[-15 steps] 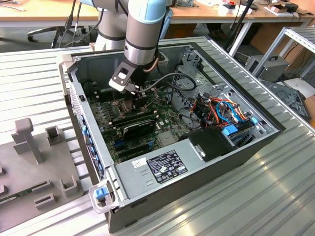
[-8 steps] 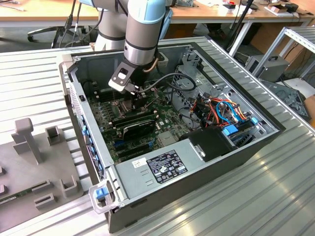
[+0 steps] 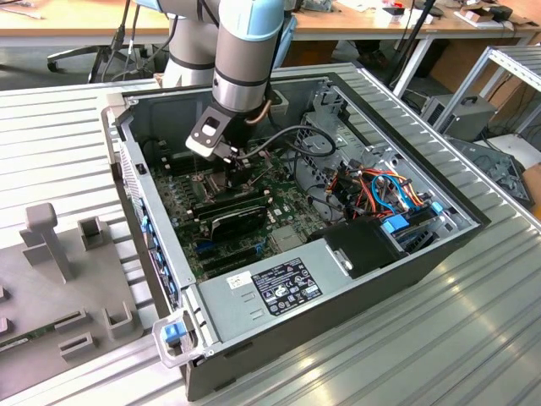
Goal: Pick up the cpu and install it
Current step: 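Place the cpu into insertion slot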
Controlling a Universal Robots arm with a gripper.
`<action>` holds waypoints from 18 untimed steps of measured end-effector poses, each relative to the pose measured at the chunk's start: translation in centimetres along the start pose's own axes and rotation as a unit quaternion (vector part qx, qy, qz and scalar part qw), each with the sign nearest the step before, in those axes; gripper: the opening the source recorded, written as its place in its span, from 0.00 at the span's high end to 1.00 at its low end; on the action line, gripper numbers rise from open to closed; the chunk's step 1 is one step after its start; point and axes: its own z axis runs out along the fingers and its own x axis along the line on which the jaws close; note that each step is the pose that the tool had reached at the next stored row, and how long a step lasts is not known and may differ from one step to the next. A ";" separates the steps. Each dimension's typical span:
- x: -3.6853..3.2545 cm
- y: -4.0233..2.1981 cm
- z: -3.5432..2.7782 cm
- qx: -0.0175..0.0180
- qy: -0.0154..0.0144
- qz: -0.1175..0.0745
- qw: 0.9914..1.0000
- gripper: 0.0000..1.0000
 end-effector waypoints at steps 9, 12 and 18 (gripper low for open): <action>0.00 0.00 0.01 0.000 0.000 0.011 1.000 0.45; 0.02 0.00 0.07 0.000 0.000 0.011 1.000 0.45; 0.01 0.00 0.21 0.000 0.000 0.011 1.000 0.45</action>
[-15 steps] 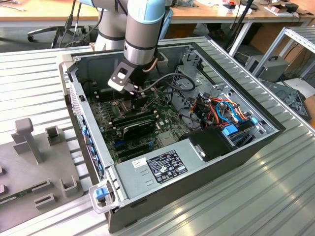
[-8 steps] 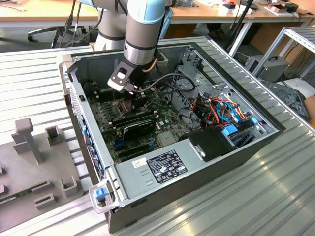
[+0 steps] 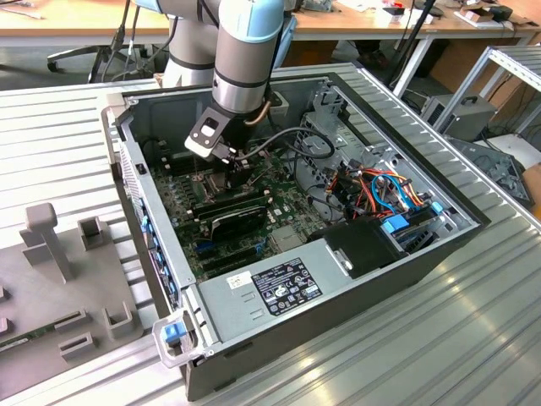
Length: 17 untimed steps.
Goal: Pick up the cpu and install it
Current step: 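Place the cpu into insertion slot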
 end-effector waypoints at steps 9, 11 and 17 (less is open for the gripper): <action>0.01 0.01 0.06 0.000 0.000 0.000 1.000 0.45; 0.01 0.02 0.06 0.000 0.000 0.000 1.000 0.45; 0.01 0.05 0.06 0.000 0.000 0.000 1.000 0.45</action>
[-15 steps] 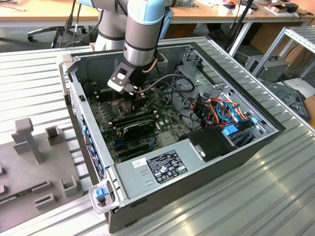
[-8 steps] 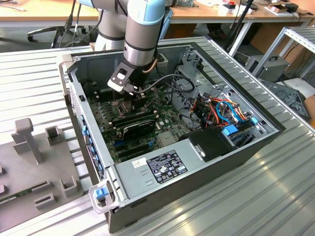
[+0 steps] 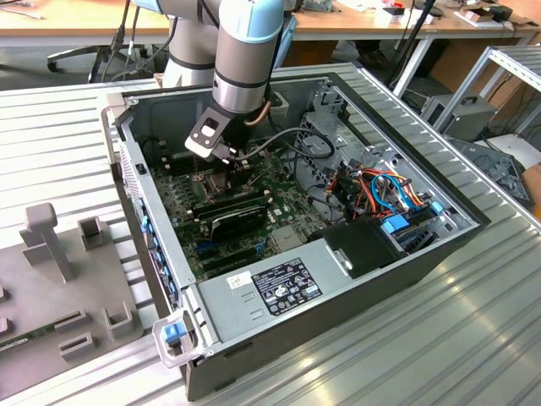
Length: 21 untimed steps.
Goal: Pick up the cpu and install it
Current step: 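Place the cpu into insertion slot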
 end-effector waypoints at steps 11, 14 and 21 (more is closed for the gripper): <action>0.00 0.02 0.01 0.000 0.000 0.000 1.000 0.45; 0.00 0.02 0.02 0.000 0.000 0.000 1.000 0.39; 0.00 0.02 0.01 0.000 0.000 0.000 1.000 0.33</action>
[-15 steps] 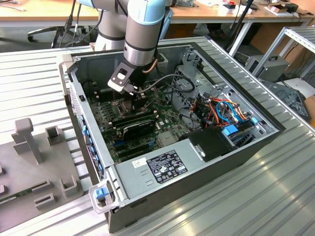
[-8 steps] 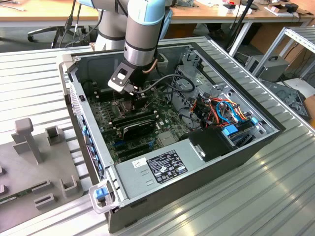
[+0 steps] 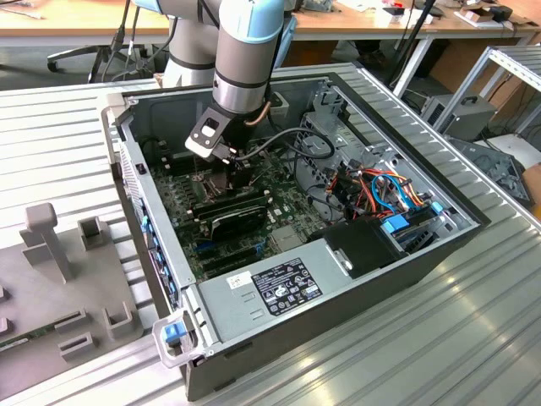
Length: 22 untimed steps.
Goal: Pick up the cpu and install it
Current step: 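Place the cpu into insertion slot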
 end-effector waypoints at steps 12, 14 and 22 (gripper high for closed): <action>0.00 0.01 0.00 0.000 0.000 0.000 1.000 0.45; 0.00 0.01 0.01 0.000 0.000 0.000 1.000 0.45; 0.00 0.01 -0.08 0.000 0.000 0.004 1.000 0.45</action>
